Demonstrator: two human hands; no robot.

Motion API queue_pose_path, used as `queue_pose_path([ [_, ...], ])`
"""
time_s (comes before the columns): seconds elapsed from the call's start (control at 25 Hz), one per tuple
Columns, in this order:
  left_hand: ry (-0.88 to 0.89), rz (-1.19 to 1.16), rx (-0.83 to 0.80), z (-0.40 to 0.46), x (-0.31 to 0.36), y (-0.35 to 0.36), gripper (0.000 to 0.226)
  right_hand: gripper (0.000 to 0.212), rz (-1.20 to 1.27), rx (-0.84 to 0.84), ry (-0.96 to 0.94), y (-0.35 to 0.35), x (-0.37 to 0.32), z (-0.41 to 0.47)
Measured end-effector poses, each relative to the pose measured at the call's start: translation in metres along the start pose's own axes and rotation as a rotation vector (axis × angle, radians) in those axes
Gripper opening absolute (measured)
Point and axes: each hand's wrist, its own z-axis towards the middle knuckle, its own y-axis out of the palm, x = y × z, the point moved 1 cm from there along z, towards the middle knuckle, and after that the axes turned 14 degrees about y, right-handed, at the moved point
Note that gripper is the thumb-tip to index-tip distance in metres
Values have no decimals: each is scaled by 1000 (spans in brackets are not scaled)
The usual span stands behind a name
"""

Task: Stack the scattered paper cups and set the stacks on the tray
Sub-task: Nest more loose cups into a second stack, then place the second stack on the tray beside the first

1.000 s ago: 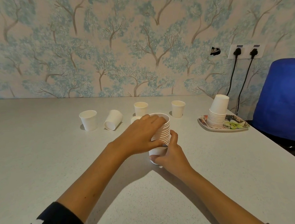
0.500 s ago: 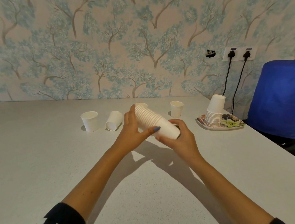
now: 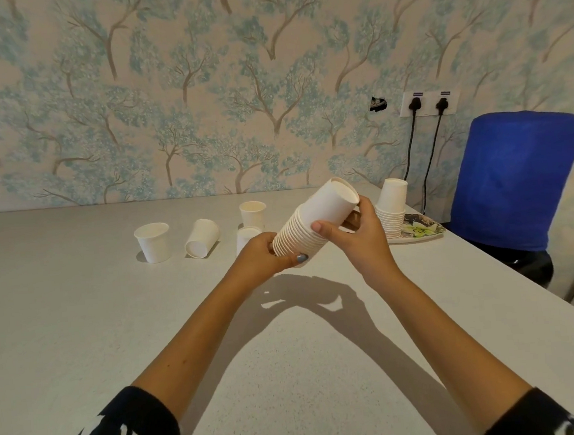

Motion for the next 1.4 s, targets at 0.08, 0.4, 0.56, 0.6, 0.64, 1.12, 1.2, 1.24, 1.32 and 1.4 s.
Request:
queue_pose_path([
  [0.08,-28,-79,-67,6,6,7,45,81,19,-45,63,-8,-1,7],
  [0.4,-13,-113,-157,47,41,70,41,86,166,-213,339,-74,7,40],
  [0.56,19,121,-98,78,58,128,43,71,137,-206,342,-128,15,70],
  [0.6,24,156,-70,86,62,142,44,71,133,-194,331,-141,17,78],
  [0.64,33,173,-47,95,67,159,44,71,127,-174,315,-156,21,88],
  [1.12,191,-7,122,163,91,318,48,74,2,-94,162,-260,85,193],
  [1.2,161,6,125,169,89,331,50,76,-35,-96,151,-262,96,206],
  [1.24,126,56,129,173,86,336,48,76,-47,-107,152,-262,100,211],
  [1.32,50,180,110,182,81,343,46,72,-63,-143,150,-260,107,223],
  [1.4,-6,215,72,189,77,348,45,70,-79,-158,141,-257,112,233],
])
